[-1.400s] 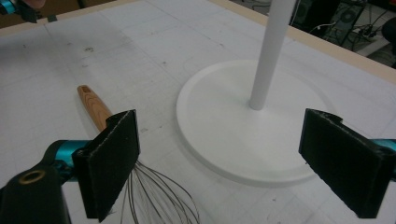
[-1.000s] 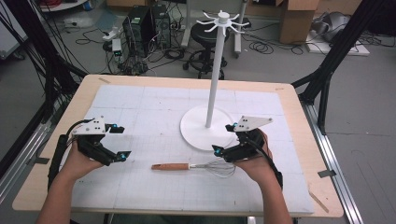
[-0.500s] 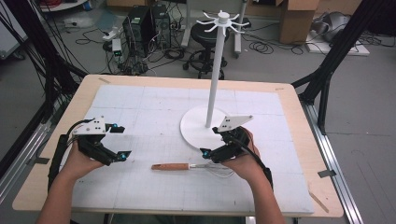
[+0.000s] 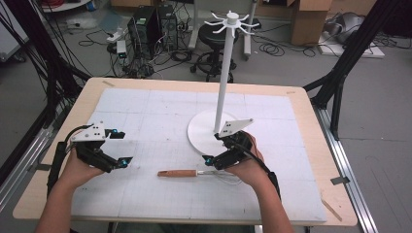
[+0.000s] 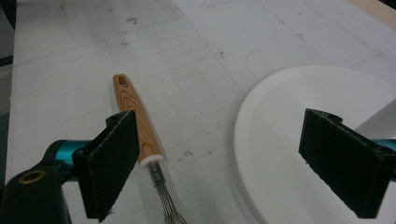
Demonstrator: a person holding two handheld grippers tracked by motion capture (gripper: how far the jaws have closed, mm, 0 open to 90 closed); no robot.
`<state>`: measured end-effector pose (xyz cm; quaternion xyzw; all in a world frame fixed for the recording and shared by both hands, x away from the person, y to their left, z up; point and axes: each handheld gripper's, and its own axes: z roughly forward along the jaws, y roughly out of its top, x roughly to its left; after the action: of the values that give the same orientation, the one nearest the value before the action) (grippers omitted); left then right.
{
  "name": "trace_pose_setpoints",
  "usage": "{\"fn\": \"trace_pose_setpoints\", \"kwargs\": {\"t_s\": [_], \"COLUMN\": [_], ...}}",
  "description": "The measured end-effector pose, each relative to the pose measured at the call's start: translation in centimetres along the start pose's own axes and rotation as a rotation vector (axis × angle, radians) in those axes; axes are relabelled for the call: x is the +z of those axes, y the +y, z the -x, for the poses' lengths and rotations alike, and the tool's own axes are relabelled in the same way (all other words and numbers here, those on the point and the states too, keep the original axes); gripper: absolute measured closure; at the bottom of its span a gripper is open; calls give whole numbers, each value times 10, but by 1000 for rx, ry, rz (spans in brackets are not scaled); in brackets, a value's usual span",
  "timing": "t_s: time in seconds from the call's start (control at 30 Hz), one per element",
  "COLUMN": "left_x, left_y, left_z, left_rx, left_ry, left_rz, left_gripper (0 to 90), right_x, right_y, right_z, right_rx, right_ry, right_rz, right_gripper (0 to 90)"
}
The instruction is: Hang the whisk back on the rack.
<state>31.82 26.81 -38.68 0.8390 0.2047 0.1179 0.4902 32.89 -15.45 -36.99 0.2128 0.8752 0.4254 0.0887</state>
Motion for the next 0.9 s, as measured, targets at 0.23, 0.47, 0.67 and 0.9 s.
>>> {"fn": "trace_pose_setpoints", "kwargs": {"t_s": [0.23, 0.47, 0.67, 0.9], "left_x": [1, 0, 2, 3], "left_y": [0, 2, 1, 1], "left_z": [0, 2, 2, 2], "left_rx": [5, 18, 15, 14], "left_ry": [2, 5, 7, 5], "left_rz": [0, -11, -15, -14], "left_gripper": [67, 67, 67, 67], "right_x": [14, 35, 53, 68], "right_y": [4, 6, 8, 7], "right_z": [-5, -13, -20, -30], "right_rx": [-26, -50, -85, -129], "right_ry": [13, 50, 85, 126], "right_rz": [-40, -106, -173, -281], "right_gripper": [112, 114, 148, 284]}}
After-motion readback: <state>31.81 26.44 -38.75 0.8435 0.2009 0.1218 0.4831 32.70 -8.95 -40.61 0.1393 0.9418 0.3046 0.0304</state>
